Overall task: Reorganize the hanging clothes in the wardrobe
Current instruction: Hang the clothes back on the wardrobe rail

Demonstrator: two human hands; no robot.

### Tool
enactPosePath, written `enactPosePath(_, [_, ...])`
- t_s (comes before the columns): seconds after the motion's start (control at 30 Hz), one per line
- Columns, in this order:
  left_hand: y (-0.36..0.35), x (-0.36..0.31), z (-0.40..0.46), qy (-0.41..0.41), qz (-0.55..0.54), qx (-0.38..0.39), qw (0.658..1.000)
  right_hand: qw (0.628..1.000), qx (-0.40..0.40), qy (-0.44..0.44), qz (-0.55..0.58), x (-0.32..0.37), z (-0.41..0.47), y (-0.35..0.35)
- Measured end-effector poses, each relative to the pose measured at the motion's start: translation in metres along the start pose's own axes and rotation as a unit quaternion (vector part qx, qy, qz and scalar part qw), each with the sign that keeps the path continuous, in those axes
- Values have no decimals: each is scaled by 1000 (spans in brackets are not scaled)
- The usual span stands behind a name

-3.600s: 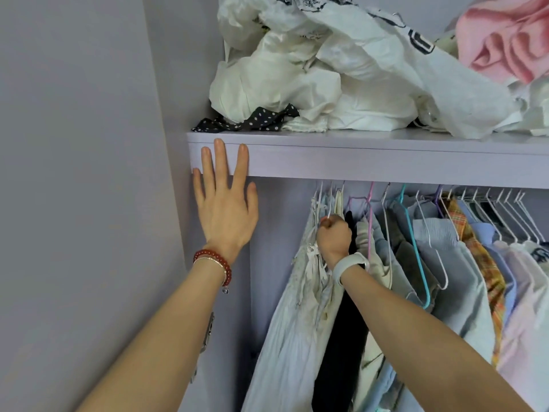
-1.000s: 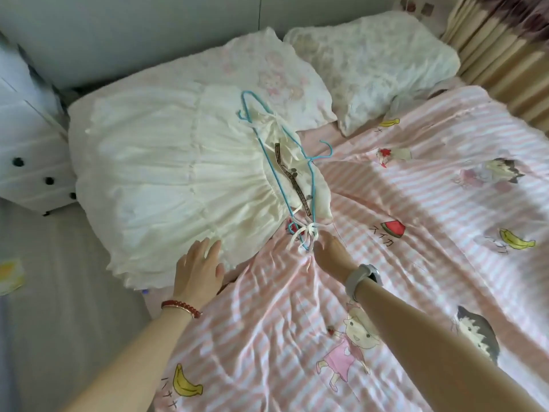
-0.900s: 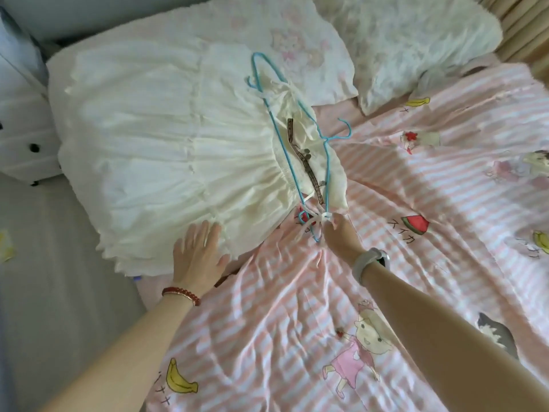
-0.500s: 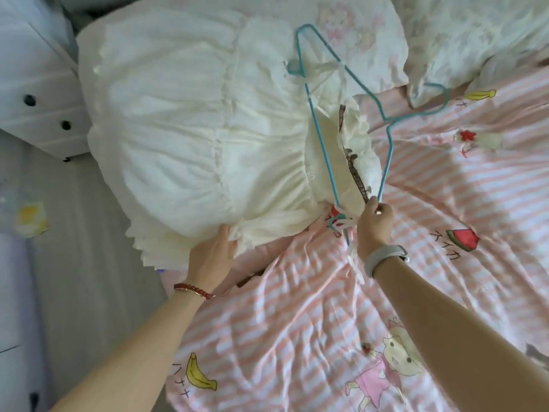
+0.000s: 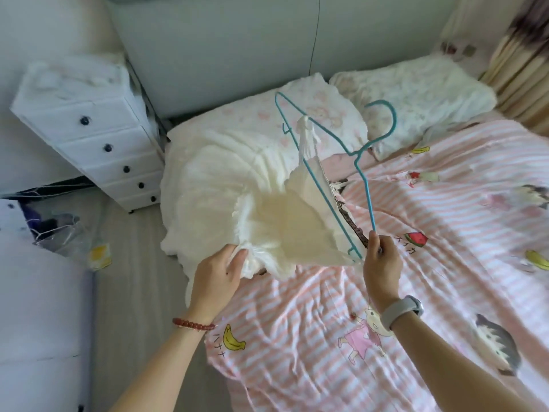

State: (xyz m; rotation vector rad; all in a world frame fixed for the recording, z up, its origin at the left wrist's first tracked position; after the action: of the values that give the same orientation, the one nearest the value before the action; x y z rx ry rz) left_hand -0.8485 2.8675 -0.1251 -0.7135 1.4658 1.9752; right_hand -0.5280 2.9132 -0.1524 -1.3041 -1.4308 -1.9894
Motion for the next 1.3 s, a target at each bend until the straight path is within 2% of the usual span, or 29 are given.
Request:
enactPosePath(0.2, [104,-112,-92,-34,-19,-118,992,991,21,129,27,55,-89,84])
enactPosePath(0.37, [158,-163,-200,-31,-14,-148,988,971,49,233,16,77,-154,143])
enactPosePath(0.5, [162,-164,-280,16,-24,-120,992,921,96,371,-75,91,-210,156])
enactPosePath(0.63, [163,-146,-355,76,-17,-91,993,841,205,487,-114,90,-277,143])
enactPosePath(0.8, [187,-115,-451,179,-48,-103,977,767,300,555,-118,93,-355,114])
enactPosePath(0.9, [219,-103,-512,232,-33,-140,962,714,345,598,-115,104,-414,93])
enactPosePath(1.03, [265,-99,-607,319,-61,-225,919,647,417,633,-86,125,-515,70])
enactPosePath(1.2, [328,-115,-740,411,-114,-396,813,600,506,619,-33,147,-649,62])
enactPosePath(1.3, [363,-142,-816,432,-76,-484,757,556,535,636,0,164,-728,74])
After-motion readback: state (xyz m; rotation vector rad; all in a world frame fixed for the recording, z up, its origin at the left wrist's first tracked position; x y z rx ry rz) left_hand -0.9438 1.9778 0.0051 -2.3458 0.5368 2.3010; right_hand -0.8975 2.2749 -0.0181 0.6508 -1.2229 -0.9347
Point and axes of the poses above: each hand's wrist, its own z-axis towards the middle knuckle, its own y-axis out of the back of the hand, x = y × z, the point moved 9 cm from there along z, towards the middle knuckle, and after that the axes turned 1 degree about -x, right-handed, at the moved point
